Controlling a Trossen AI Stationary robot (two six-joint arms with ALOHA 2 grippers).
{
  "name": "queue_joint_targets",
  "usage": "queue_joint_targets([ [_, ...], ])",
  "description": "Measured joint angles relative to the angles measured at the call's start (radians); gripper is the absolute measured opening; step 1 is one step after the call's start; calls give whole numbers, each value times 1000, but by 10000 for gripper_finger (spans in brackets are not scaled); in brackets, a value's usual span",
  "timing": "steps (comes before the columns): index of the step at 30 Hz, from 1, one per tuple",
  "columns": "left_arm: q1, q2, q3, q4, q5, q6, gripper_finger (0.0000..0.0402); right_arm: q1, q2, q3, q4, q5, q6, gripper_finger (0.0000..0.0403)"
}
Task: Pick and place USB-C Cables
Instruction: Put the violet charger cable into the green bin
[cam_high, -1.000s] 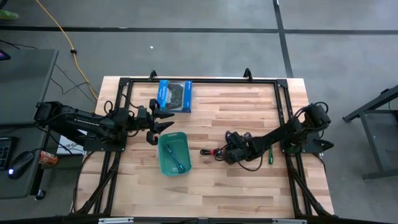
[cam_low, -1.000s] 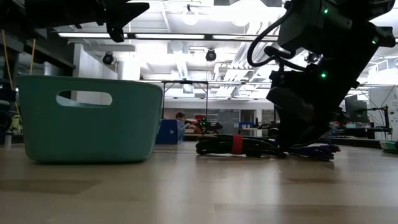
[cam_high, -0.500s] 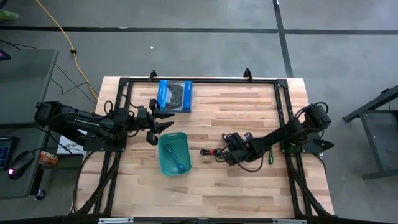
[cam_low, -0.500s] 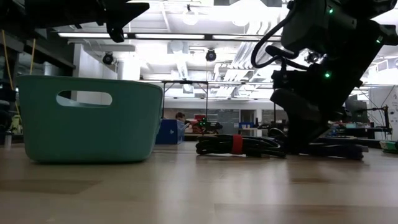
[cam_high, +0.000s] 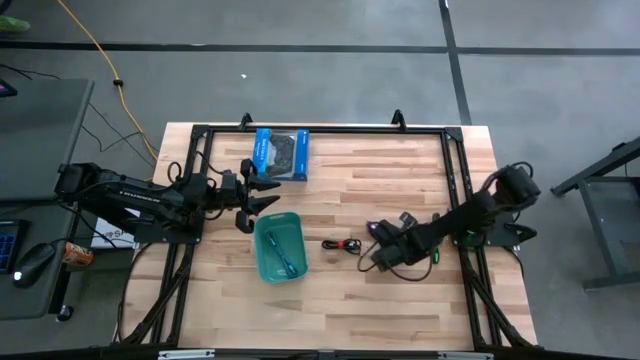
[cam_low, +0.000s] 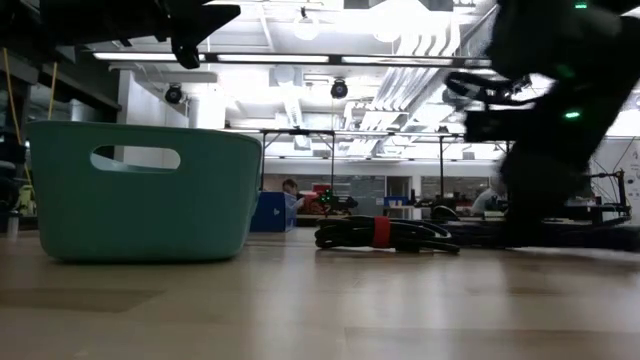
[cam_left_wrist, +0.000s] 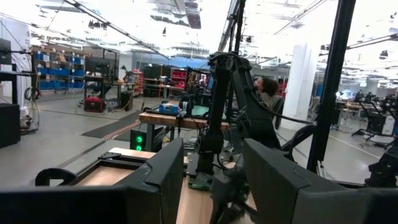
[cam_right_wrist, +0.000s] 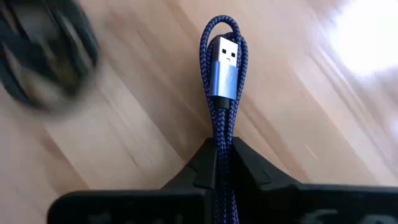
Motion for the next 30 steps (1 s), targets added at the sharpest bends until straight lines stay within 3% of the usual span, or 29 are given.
queue_joint_targets([
  [6, 0, 0, 0, -10, 0, 0, 147, 31, -161, -124, -23, -29, 34, 5],
  [11, 0, 0, 0, -13, -2, 0, 147, 40, -315, -274, 142, -16, 5, 5],
  [16, 0, 0, 0, -14, -20, 0, 147, 12, -438, -414, 507, 34, -191, 5],
  [20, 0, 0, 0, -14, -20, 0, 147, -36, -456, -511, 857, 22, -392, 5],
  [26, 0, 0, 0, -15, -19, -2, 147, -129, -455, -611, 1304, -107, -665, 5],
  [30, 0, 0, 0, -15, -19, -1, 147, -199, -455, -620, 1486, -202, -784, 5],
])
